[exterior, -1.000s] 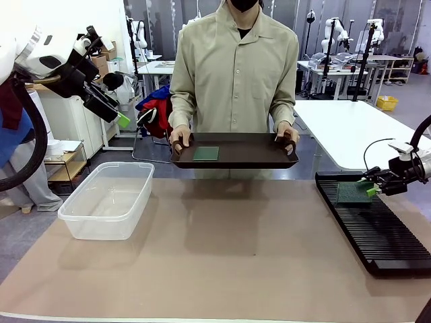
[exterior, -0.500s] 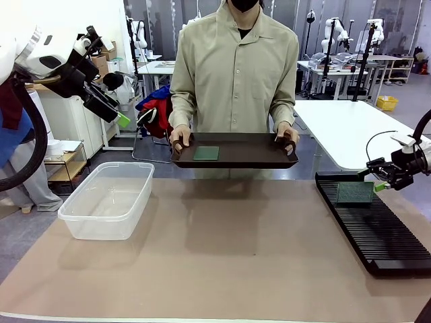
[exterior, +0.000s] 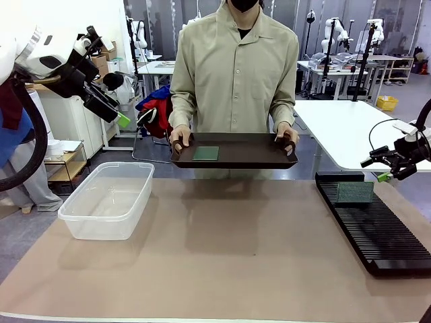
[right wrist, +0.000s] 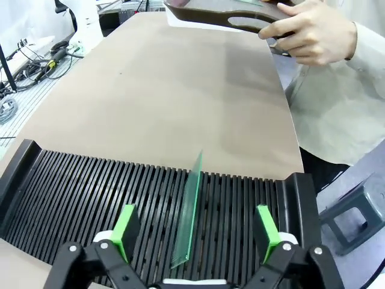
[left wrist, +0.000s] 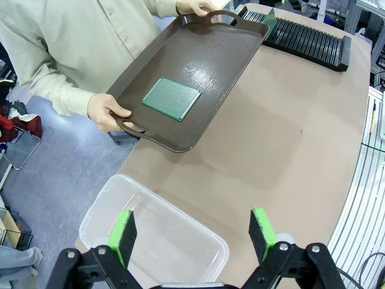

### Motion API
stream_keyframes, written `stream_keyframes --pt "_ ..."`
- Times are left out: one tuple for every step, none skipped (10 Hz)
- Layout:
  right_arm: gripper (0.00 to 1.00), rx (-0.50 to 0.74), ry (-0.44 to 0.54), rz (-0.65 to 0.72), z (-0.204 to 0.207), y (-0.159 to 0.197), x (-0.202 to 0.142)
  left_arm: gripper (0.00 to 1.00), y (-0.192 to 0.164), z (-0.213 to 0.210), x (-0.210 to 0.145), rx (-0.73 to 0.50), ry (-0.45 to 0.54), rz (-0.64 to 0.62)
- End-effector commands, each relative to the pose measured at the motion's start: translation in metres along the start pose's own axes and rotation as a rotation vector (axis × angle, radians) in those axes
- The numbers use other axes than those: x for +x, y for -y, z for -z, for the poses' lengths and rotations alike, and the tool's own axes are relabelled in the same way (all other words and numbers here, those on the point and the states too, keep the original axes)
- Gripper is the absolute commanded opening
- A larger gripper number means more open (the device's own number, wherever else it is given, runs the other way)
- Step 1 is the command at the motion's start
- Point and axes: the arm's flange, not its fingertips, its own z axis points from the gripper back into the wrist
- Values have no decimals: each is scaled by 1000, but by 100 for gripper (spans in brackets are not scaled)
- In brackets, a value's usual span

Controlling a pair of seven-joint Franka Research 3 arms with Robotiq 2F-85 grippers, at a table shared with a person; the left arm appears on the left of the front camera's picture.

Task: Sort PCBs into racks and boxes based on the side picked up.
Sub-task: If the short side of the Blank PCB is picked up, insert it into the PCB Rack ; if the long side is picked up, place it in the Organizing box, then pick up the Blank PCB handed by the Human.

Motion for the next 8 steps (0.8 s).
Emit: stream_keyframes --pt "100 -4 8 -1 1 2 -5 100 -1 0 -2 -11 -5 14" --pt "100 -4 8 -1 1 2 -5 100 -1 0 -2 -11 -5 14" --pt "100 -4 8 -1 1 2 -5 100 -1 0 -2 -11 -5 14" --pt "100 -4 8 -1 1 2 -5 100 -1 0 -2 -11 -5 14" --pt "100 -4 8 -1 1 2 -5 100 -1 0 -2 -11 -5 14" --pt "100 -1 4 8 0 -2 -7 100 -1 0 -2 -11 -5 14" --pt "100 -20 -16 29 -1 -8 11 100 -1 0 -2 -11 -5 14" --pt "100 -58 -30 97 -2 -15 28 100 -1 0 -2 -11 -5 14"
